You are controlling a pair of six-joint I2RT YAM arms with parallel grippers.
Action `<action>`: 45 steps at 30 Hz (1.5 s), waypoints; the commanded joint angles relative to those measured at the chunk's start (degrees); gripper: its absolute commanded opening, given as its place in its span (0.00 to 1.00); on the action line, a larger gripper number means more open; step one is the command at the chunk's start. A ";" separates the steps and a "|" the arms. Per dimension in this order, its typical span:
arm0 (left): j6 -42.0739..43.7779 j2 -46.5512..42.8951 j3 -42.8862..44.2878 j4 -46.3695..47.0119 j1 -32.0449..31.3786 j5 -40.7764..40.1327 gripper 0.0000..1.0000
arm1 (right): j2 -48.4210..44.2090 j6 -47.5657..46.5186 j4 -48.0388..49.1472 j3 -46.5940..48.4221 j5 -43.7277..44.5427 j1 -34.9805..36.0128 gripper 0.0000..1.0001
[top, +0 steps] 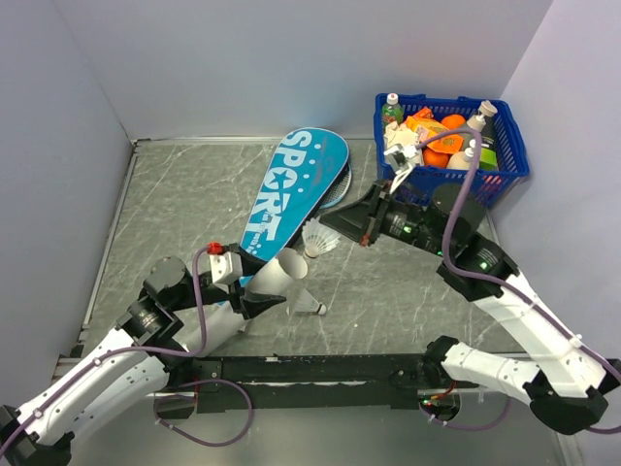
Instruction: Pack up the badminton gear
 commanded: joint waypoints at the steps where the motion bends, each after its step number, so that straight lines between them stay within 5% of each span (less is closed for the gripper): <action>1: -0.49 -1.07 -0.87 4.45 -0.11 1.77 0.01 | 2.14 2.75 7.08 -0.51 -0.97 2.84 0.00; 16: -0.75 -3.27 -1.04 4.89 -0.11 1.15 0.01 | 3.99 3.37 10.17 -5.43 5.35 10.22 0.00; 28: -0.75 -4.76 -1.22 4.71 -0.20 -0.52 0.01 | 5.03 -1.11 1.29 -4.74 10.72 16.46 0.00; 45: -0.67 -4.33 -0.96 4.45 -0.20 -0.61 0.01 | 25.86 -13.23 -23.04 17.23 7.57 24.20 0.00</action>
